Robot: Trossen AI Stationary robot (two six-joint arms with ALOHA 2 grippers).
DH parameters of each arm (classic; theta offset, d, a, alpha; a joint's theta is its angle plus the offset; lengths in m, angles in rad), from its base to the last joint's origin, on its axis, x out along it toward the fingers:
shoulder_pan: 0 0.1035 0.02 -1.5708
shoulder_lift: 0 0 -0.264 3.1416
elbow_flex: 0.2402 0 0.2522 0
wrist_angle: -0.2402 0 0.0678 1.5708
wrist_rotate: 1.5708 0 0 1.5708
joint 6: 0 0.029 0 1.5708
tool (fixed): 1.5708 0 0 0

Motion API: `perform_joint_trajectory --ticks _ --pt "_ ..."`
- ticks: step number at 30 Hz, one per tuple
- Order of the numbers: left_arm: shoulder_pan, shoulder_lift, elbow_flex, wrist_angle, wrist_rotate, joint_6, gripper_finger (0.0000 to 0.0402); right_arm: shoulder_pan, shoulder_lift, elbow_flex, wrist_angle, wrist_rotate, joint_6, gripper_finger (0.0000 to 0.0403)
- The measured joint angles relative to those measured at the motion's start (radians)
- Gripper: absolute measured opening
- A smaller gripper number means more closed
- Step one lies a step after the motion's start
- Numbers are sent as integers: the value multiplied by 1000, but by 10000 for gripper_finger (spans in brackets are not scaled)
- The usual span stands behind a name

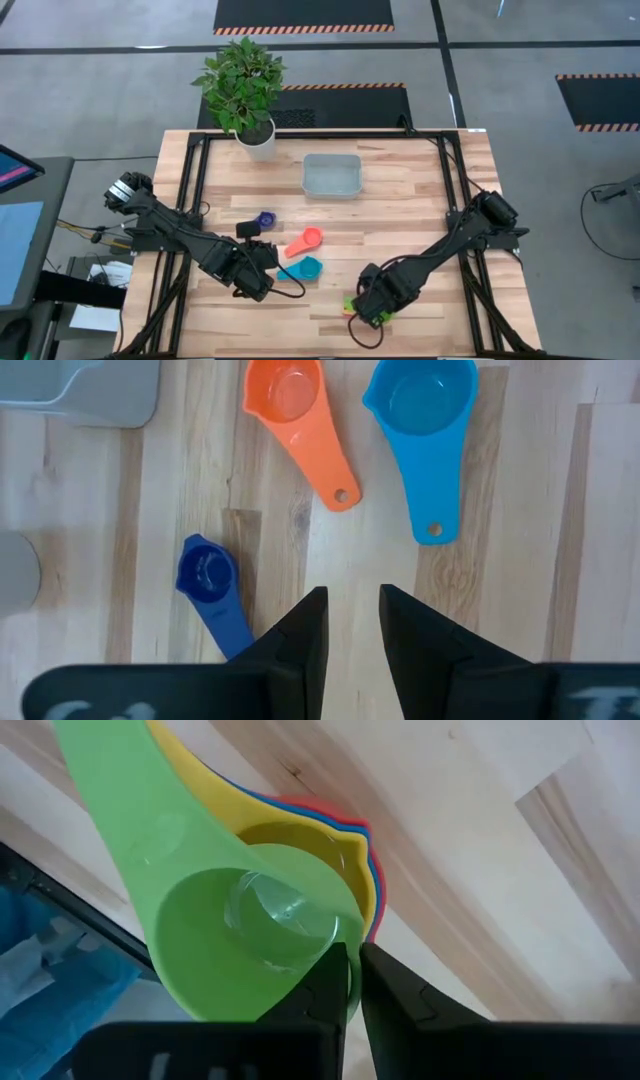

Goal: Nest measuring cups in basket
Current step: Stack the green measuring cup on top of the yellow measuring cup

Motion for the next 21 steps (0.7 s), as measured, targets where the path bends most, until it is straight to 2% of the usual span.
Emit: perform_joint_trajectory --ticks 21 --pt "0 0 0 0 3 -1 82 -2 0 0 3 -14 0 54"
